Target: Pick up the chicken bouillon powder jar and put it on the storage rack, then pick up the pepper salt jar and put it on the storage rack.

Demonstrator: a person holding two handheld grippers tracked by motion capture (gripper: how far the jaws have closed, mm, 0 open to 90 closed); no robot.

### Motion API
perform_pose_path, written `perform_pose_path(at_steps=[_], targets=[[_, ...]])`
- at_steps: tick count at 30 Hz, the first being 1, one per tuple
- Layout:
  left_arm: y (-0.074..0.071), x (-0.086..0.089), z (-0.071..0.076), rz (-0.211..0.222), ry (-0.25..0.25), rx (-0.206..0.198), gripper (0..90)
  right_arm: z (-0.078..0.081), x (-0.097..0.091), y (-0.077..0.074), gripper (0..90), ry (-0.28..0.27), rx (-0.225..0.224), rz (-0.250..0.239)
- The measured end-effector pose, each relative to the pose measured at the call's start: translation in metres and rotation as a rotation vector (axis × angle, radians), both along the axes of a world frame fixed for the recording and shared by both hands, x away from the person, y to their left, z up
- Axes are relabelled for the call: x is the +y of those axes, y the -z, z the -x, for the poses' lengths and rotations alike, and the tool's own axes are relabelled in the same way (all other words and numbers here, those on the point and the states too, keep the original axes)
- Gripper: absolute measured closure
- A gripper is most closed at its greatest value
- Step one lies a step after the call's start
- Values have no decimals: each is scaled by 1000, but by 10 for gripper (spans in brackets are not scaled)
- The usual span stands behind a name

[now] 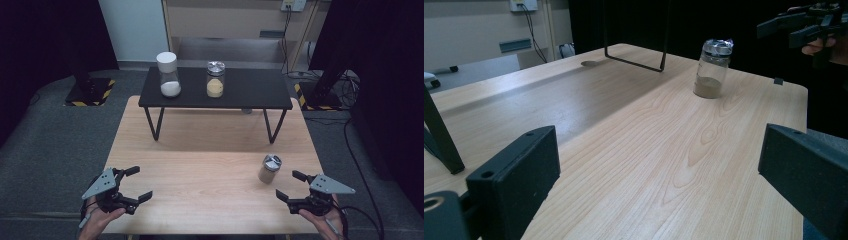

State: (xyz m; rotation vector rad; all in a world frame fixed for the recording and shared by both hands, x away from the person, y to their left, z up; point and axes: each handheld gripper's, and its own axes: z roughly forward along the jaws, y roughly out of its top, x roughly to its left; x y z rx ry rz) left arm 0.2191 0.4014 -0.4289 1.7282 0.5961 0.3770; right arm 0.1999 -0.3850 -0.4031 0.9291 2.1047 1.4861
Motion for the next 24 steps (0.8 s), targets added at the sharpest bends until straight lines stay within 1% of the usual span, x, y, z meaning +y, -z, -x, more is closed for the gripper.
perform_pose_path(at_steps=[5,16,20,24], targets=[[0,0,0,-1,1,-1,20,0,-1,0,86,4,2,-6],[0,-1,0,-2,2,-1,20,1,0,0,86,1,-1,4],[0,-1,-1,0,1,1,20,2,0,-1,85,5,-7,3],[0,0,0,-1,2,0,20,5,0,-3,82,26,-16,-6]])
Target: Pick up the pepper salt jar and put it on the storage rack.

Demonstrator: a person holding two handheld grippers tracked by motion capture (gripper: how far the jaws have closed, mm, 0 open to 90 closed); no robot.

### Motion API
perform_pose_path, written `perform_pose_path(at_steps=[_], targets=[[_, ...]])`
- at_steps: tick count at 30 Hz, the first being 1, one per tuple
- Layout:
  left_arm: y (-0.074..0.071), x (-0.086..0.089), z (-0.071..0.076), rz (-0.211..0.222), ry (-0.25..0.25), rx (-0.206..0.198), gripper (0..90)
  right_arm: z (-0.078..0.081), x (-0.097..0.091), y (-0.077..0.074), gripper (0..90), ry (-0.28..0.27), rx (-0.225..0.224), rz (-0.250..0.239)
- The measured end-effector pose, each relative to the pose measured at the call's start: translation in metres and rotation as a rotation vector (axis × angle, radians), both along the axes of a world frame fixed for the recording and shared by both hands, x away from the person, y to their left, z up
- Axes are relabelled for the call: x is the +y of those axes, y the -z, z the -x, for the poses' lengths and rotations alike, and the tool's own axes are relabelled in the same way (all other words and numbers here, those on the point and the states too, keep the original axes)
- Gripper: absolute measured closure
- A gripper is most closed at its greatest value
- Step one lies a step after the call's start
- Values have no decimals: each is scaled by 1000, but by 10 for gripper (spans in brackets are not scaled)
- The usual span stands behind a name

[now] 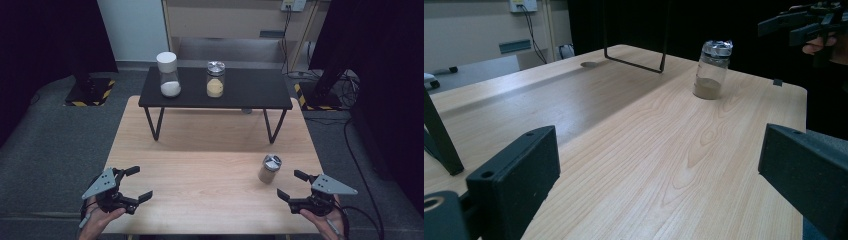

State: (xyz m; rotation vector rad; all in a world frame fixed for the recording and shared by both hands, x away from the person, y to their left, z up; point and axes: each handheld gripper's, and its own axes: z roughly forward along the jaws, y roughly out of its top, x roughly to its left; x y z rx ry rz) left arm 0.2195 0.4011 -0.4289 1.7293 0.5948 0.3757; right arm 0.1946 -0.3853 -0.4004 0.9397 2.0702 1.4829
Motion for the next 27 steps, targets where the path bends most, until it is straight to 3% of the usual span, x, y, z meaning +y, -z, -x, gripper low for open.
perform_pose_path(at_steps=[8,17,27], targets=[[0,0,0,3,-1,3,20,0,-2,-10,67,35,9,-26],[1,0,-1,4,-1,4,20,-9,0,-26,47,40,26,7],[1,0,-1,7,-3,9,20,-19,-1,-30,42,52,52,14]])
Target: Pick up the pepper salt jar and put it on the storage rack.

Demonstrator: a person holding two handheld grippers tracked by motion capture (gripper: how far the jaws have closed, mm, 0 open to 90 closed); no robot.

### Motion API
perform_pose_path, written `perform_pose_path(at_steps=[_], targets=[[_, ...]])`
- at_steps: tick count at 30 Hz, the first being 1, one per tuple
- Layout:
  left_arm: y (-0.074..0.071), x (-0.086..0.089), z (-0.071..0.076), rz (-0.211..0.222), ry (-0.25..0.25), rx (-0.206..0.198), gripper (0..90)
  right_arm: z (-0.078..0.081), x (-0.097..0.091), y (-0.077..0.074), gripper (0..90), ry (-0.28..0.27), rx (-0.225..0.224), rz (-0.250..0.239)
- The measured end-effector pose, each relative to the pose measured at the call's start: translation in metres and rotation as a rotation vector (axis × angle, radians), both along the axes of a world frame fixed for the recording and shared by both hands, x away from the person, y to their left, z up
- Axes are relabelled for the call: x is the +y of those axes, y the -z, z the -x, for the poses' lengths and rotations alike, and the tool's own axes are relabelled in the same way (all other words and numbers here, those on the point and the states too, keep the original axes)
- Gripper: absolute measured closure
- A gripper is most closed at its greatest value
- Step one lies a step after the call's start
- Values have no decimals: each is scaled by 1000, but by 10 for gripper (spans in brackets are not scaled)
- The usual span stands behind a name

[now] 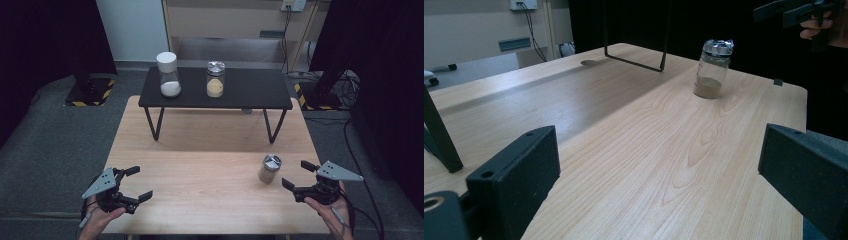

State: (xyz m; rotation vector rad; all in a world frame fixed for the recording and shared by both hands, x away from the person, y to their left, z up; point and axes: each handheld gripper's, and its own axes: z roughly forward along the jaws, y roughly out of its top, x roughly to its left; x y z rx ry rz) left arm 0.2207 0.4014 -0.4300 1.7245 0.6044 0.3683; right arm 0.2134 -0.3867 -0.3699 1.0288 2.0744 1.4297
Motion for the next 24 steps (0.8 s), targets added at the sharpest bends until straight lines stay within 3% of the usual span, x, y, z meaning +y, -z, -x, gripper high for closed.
perform_pose_path(at_steps=[24], targets=[[1,1,0,3,-1,2,20,-22,3,-6,41,7,26,18]])
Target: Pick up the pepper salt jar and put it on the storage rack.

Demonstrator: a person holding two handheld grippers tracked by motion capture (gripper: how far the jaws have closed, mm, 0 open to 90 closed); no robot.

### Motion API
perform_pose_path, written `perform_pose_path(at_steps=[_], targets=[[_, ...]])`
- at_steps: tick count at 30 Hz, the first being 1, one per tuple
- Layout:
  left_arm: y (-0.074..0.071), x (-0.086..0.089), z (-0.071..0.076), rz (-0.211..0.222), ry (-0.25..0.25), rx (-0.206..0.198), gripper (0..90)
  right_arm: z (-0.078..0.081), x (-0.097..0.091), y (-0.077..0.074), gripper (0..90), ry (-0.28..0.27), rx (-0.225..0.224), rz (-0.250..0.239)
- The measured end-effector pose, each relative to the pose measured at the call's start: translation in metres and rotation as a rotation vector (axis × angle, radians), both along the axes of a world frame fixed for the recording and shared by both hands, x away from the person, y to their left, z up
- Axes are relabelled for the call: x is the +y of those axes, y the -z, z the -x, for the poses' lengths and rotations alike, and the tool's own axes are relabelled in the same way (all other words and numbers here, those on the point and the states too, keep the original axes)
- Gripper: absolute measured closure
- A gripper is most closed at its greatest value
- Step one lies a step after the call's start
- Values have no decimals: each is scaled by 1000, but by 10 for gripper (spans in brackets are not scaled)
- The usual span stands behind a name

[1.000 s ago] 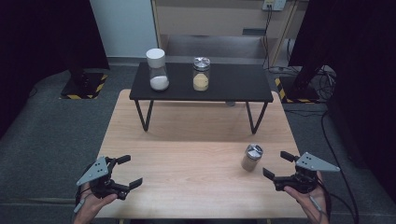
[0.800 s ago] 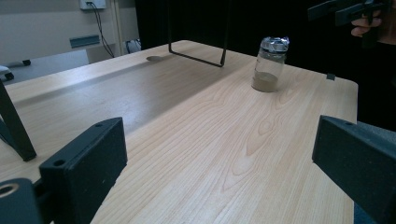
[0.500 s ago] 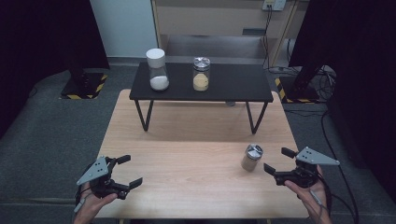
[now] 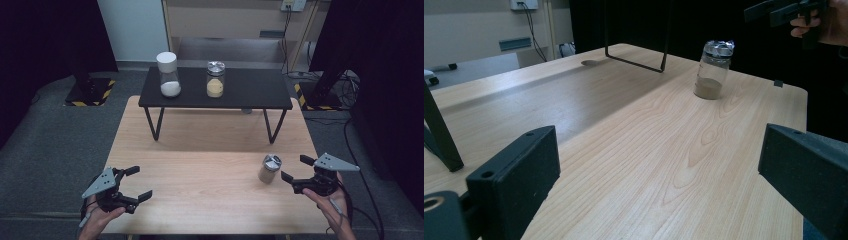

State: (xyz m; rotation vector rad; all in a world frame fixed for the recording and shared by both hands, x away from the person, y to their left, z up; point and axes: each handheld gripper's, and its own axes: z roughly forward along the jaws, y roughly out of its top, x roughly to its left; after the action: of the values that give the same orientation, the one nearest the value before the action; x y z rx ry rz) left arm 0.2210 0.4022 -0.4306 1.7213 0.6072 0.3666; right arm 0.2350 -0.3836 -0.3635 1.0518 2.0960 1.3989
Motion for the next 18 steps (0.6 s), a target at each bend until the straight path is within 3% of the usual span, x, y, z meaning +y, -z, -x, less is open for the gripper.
perform_pose_path(at_steps=[18], targets=[[0,0,0,-2,1,-1,20,-21,9,0,41,7,25,26]])
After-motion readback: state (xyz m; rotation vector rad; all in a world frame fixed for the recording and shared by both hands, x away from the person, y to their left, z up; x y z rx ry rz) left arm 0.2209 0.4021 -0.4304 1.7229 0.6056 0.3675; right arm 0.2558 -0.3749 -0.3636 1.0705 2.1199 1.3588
